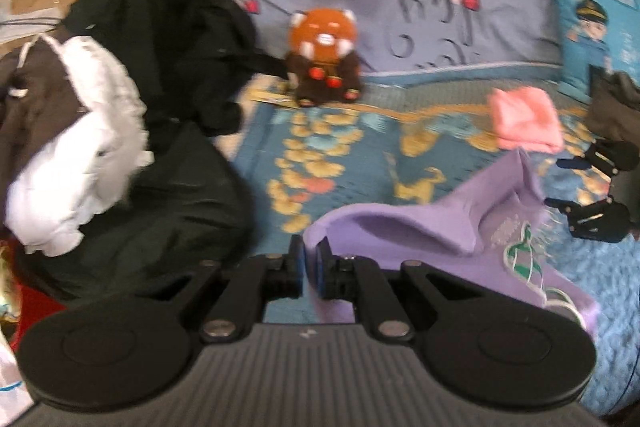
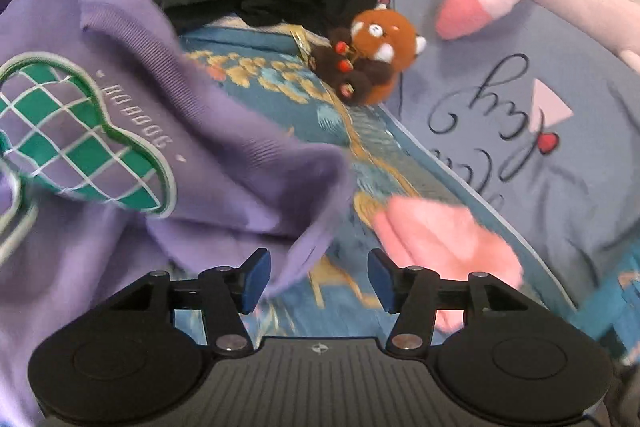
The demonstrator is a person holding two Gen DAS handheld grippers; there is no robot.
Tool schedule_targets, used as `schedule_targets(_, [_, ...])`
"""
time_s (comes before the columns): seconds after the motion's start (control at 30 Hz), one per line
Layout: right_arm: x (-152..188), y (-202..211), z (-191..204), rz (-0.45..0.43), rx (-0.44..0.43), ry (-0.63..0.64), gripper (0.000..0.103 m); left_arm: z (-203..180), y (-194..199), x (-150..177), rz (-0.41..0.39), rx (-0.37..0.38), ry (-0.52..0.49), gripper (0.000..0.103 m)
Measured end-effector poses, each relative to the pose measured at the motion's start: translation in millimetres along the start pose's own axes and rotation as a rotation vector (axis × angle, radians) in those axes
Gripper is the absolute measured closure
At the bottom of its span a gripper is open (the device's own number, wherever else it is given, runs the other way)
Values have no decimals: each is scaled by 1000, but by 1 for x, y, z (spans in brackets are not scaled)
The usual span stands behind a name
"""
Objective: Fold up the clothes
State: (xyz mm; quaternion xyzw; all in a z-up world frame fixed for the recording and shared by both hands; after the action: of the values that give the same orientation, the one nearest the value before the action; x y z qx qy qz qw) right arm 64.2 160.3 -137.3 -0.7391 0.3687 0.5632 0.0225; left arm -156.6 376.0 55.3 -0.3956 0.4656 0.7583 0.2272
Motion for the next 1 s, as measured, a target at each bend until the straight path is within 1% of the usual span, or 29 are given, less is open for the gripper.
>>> schedule_targets(0.1, [-9,-22,-14,22,-61,-166,48,9,-8,0,3,-12,4,96])
schedule_targets(0.17, [-13,-36,-18,42,-87,-246,48,8,-12,2,1,-9,0,96])
schedule_targets(0.2, [-13,-44,-17,71,-91,-267,49,8,-13,3,-1,-8,0,96])
schedule_targets(0.23, [-12,-53,-17,104,-92,-285,53,8,-14,3,-4,-7,3,96])
schedule_targets(0.27, [-11,-61,-17,142,-90,-305,61,7,-15,4,-6,-5,7,95])
schedule_targets(0.3, [-8,-69,-18,181,-85,-341,72,8,-16,5,-6,-3,14,95])
schedule_targets(0.33, [-4,-72,-20,210,-93,-397,98,9,-17,6,-5,-2,20,95])
schedule_targets(0.37, [-1,-74,-22,226,-90,-457,97,10,-18,7,-2,-2,25,95])
schedule_targets(0.4, [1,-69,-24,218,-75,-486,97,11,-20,8,2,-1,30,95])
schedule_targets(0.53, [-5,-41,-35,168,-11,-561,98,15,-19,11,-1,-2,39,95])
schedule_targets(0.6, [-18,-14,-44,124,30,-571,98,18,-16,10,-14,-6,54,95])
schedule_targets(0.63, [-31,5,-49,95,55,-555,99,20,-13,8,-25,-10,61,95])
schedule_targets(0.77, [-84,83,-68,-26,158,-477,99,25,13,-7,-114,-28,79,95])
schedule_targets(0.93, [-158,191,-81,-159,292,-328,99,36,65,-45,-290,-46,103,95])
schedule_targets(1.0, [-183,239,-79,-212,343,-288,99,40,92,-63,-372,-52,110,95])
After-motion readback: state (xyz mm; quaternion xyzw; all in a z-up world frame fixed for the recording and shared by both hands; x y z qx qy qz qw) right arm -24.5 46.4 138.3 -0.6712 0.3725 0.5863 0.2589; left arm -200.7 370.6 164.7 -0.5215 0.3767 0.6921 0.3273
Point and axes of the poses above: each gripper's, at about its wrist camera, not at the fingertips, and y roughly against the way its jaws point, z to its left, x to its underside, the point moved 1 cm from there along -y, roughly the way its jaws point, and after that the axes turned 13 degrees about -z, right-handed, at the moved point
